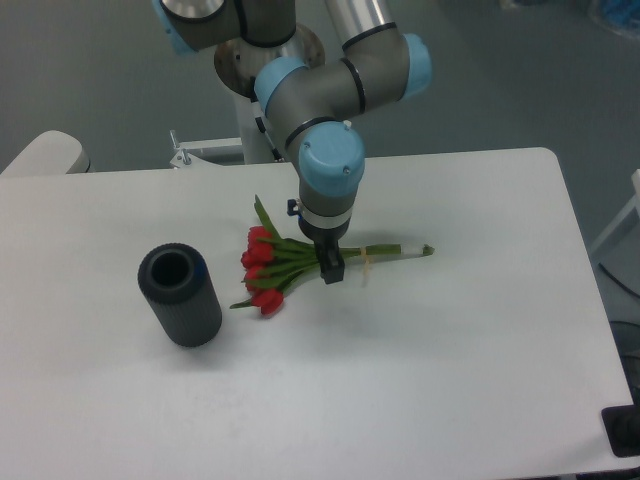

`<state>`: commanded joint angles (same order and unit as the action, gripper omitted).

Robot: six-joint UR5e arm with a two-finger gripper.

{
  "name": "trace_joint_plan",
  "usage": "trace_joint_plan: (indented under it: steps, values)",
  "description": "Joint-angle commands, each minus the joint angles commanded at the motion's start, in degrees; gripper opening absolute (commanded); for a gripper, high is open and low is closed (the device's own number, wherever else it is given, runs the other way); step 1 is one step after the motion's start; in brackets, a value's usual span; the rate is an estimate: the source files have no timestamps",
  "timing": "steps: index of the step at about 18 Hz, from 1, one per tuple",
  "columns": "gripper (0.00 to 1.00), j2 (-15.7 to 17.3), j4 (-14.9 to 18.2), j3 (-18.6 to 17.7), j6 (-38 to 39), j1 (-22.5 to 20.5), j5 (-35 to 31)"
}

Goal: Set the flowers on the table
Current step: 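Open the gripper to release the tulip stems, then withdraw the open gripper away from the tulips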

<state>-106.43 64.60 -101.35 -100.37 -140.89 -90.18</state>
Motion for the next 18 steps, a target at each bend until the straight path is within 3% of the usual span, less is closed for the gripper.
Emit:
trace_joint_plan:
  steps: [11, 15, 18]
  values:
    - [1.00, -6.7, 0.9, 11.7, 0.9, -3.0, 2.5]
    - [1.00, -9.6, 1.0, 15.4, 6.1, -3.1, 2.9]
    - [1.00, -11.6, 2.9, 18.6, 9.2, -3.1, 3.1]
